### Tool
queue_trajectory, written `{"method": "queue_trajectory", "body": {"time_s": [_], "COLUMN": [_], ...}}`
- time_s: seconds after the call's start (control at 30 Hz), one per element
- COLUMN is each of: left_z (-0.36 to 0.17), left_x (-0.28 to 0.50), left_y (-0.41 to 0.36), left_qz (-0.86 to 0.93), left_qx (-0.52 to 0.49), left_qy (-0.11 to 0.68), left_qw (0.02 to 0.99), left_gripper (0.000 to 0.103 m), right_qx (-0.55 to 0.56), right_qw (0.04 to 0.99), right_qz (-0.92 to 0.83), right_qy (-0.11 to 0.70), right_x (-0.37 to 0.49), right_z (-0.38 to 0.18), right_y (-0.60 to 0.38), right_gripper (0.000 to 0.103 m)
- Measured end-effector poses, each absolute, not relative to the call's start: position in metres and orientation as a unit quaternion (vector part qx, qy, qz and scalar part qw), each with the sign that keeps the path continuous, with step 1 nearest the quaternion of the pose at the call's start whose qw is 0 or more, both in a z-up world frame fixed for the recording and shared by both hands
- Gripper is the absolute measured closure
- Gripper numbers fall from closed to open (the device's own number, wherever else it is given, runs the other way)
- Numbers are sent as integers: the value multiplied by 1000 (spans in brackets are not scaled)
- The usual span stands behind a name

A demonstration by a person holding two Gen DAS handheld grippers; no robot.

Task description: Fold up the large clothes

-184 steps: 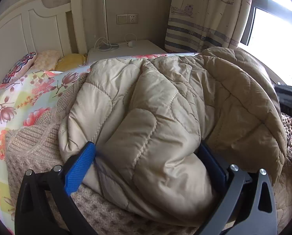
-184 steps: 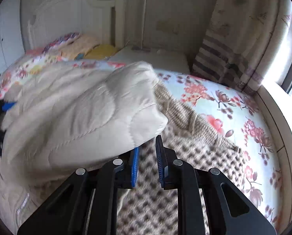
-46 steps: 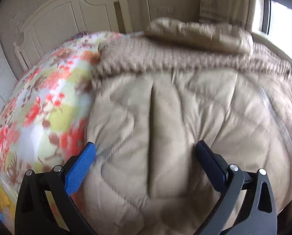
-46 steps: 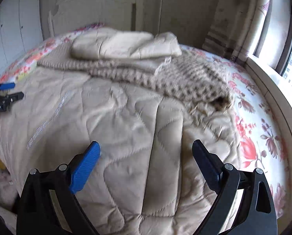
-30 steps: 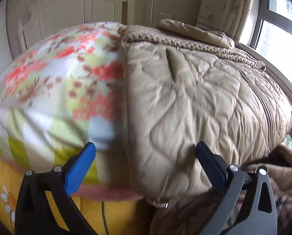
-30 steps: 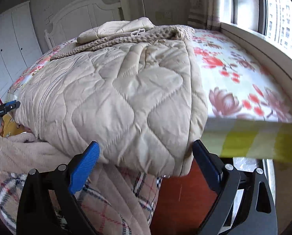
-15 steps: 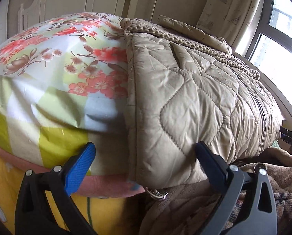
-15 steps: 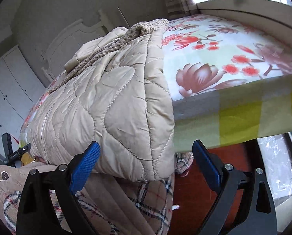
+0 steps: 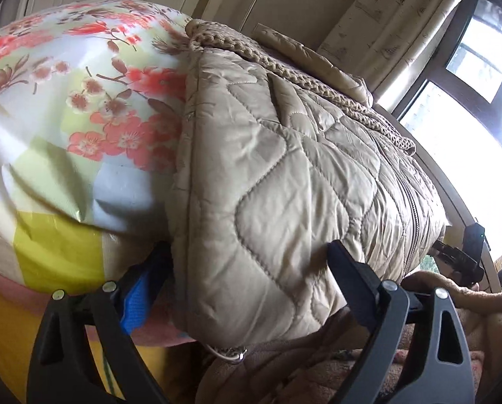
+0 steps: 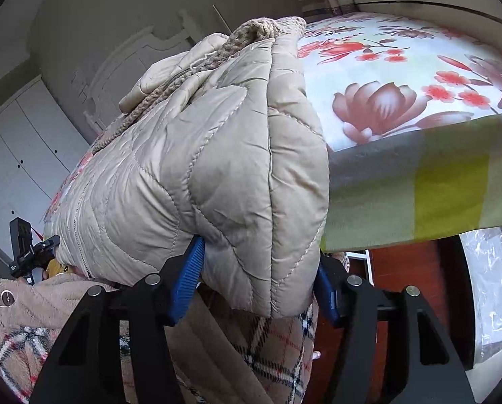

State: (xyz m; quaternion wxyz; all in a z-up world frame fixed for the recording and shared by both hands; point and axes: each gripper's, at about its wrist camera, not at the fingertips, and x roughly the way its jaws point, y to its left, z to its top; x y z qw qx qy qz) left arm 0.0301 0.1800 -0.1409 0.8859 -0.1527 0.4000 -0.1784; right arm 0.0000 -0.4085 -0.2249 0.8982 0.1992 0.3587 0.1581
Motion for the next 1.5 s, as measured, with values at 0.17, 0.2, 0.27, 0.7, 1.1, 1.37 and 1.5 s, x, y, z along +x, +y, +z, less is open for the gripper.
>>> {"method": "queue_trajectory", "body": {"time_s": [0.17, 0.2, 0.27, 0.7, 1.1, 1.37, 1.5], "left_z": [-129, -118, -99, 30, 50, -81, -84], "left_x": [13, 4, -9, -24, 278, 370, 363], "left_y": [175, 174, 178, 237, 209, 219, 230], "left_qz": [-218, -225, -246, -349, -178, -125, -156], "left_qx": [-156, -148, -162, -310, -335, -439, -457], "left_qy": [395, 377, 345, 158, 293, 370, 320], "left_qw": [879, 886, 891, 870, 877, 809, 815], "left_gripper": [85, 87, 87, 86, 82, 57, 28], "right_qx": [162, 151, 136, 154, 190, 254, 277], "right_qw": [912, 913, 917, 953, 947, 888, 905], "right_qz": [205, 218, 234, 247, 112, 57, 65], "right_qy": [318, 309, 292, 87, 232, 378, 317], "right_x": [-23, -31, -48, -76, 229, 320, 297], "right_z": [-204, -196, -178, -19, 3, -110, -97], "right_y": [-398, -397, -398, -412, -404, -404, -414], "right_gripper": [83, 84, 85, 85, 85, 75, 6]}}
